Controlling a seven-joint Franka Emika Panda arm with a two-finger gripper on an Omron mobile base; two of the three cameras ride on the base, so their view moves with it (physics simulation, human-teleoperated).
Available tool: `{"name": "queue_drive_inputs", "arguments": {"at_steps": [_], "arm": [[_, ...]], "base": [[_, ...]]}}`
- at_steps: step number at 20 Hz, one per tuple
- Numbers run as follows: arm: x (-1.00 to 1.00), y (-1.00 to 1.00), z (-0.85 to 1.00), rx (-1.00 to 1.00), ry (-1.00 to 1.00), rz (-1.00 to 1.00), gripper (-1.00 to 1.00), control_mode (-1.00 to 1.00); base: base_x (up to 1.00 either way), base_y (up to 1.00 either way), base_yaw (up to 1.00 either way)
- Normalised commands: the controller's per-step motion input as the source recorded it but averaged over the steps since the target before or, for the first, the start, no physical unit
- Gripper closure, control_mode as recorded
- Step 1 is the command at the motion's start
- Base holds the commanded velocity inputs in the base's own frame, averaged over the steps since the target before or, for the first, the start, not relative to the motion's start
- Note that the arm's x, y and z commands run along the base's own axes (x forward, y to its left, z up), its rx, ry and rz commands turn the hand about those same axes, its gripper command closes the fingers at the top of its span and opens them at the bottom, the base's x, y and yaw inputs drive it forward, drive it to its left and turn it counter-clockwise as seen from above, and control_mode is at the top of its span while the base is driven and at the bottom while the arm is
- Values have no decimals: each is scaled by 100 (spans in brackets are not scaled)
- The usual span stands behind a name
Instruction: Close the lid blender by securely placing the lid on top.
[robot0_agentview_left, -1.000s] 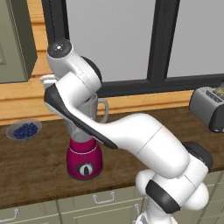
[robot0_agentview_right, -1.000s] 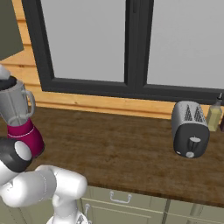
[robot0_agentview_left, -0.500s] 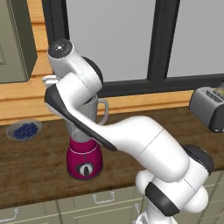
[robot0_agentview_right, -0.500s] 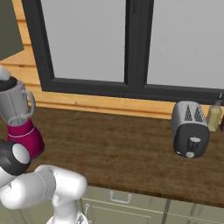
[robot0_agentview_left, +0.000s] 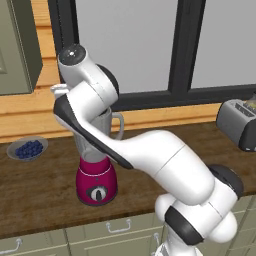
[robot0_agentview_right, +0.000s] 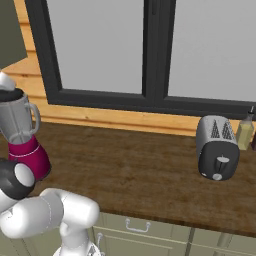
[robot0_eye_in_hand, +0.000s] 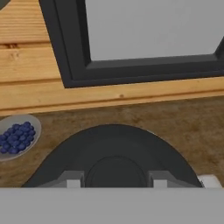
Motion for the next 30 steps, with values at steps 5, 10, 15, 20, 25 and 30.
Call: {"name": "queue_drive_inputs", "arguments": {"at_steps": [5, 10, 15, 20, 25, 30], "arm": [[21, 0, -4, 0, 0, -1, 100, -100], [0, 2, -4, 0, -1, -1, 100, -100], [-2, 0, 0, 0, -4, 0, 100, -100], [-13, 2, 0, -1, -19, 0, 100, -100], [2, 1, -2, 0, 0, 0, 100, -100], [39, 0, -2, 0, -3, -1, 100, -100]], "base": [[0, 0, 0], [0, 0, 0], [0, 0, 0], [0, 0, 0], [0, 0, 0], [0, 0, 0]]}}
